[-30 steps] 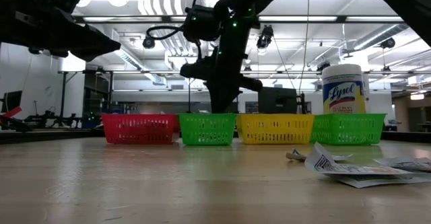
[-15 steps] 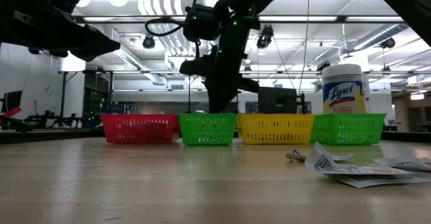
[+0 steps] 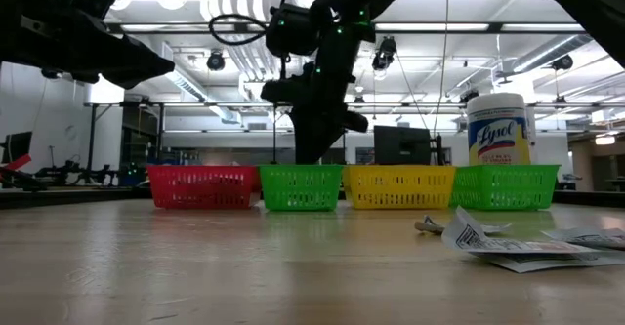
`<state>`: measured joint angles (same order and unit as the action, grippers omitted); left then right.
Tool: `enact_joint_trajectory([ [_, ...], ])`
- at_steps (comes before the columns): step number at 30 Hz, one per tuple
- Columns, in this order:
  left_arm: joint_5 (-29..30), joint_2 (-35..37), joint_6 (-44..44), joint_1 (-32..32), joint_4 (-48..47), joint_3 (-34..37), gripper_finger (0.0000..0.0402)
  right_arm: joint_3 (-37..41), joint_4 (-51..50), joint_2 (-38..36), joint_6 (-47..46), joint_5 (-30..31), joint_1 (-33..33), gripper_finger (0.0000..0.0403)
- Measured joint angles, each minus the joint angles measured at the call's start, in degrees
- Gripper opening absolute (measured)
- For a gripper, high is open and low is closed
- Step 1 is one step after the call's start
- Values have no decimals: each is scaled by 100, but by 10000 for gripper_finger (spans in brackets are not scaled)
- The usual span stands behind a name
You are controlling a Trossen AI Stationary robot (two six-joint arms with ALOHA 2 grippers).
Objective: Pick & Place First Aid Supplies
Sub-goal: Put the ointment pack into the left green basket
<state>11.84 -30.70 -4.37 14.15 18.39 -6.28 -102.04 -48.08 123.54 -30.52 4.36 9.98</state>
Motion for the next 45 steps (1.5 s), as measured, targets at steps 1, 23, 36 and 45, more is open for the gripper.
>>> enact_joint_trajectory([
  [1, 0, 0, -2, 0, 0, 0, 151, -80, -109, -10, 83, -26, 0, 93],
  [23, 0, 2, -50, -2, -152, 0, 151, -1136, -3013, -58, 1838, -438, -1671, 74],
  [36, 0, 3, -19, 0, -151, 0, 151, -959, -3262, -58, 2525, -436, -2706, 76],
  [45, -2, 8, -19, 0, -151, 0, 151, -274, -3267, -90, 2459, -429, -2897, 67],
])
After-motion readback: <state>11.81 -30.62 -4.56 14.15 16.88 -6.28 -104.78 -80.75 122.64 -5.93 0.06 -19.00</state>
